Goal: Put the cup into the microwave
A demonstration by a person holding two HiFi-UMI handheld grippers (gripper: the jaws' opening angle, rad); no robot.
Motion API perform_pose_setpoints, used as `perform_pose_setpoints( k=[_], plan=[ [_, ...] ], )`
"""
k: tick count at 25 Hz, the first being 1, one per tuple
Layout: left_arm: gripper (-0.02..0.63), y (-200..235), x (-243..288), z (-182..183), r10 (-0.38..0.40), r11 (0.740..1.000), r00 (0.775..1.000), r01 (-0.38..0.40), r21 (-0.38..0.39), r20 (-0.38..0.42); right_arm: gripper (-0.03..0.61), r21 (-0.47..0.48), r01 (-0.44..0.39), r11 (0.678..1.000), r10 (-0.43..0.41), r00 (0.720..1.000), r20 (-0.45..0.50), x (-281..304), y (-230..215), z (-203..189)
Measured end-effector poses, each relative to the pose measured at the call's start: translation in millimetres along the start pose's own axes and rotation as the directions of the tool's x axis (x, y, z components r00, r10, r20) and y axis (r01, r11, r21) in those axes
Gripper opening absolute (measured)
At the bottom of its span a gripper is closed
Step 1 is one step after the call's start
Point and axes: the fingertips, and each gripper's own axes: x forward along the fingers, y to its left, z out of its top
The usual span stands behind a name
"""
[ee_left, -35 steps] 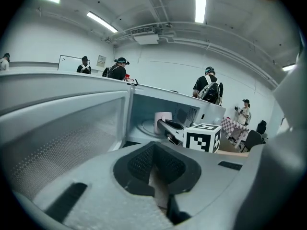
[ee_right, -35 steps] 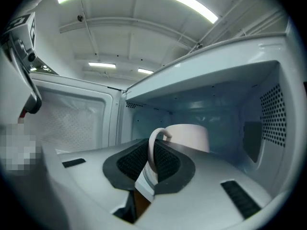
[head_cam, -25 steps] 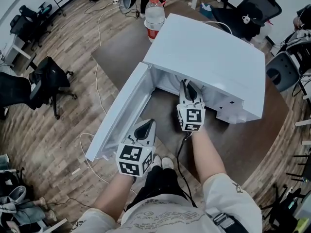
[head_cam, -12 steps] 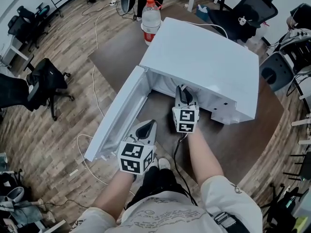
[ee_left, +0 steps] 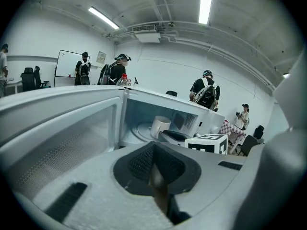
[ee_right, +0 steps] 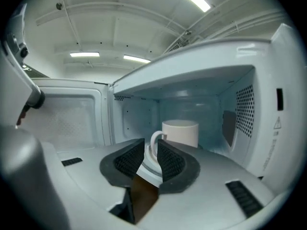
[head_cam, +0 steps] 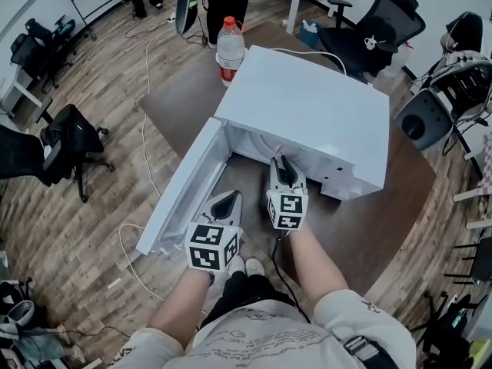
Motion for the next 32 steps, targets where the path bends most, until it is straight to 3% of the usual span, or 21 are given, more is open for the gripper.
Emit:
perform_pose_setpoints(
  k=[4, 17, 22, 32],
  plan=[
    [0.009, -5.3, -7.4, 16.4, 0.006, 1.0, 1.0, -0.005, -0.005, 0.031, 0.041, 0.0, -0.008, 1.0, 0.008, 1.0, 0.011, -25.1, 6.2, 21.5],
    [0.009, -45.0, -36.8, 68.1, -0.036, 0.999, 0.988, 0.03, 0.042, 0.153, 0.015, 0.096, -0.068, 0.993, 0.057, 0.992, 0.114, -125.4, 18.5, 134.4],
    [0.009, -66.2, -45.7, 88.6, -0.074, 0.995, 0.976, 0.059, 0.08, 0.205, 0.014, 0.069, -0.053, 0.996, 0.042, 0.988, 0.152, -158.2, 24.3, 178.7],
    [0.009, -93.0, -53.1, 95.2, -0.124, 0.986, 0.966, 0.094, 0.141, 0.227, 0.014, 0.075, -0.042, 0.996, 0.028, 0.984, 0.177, -186.8, 23.4, 192.4]
  ],
)
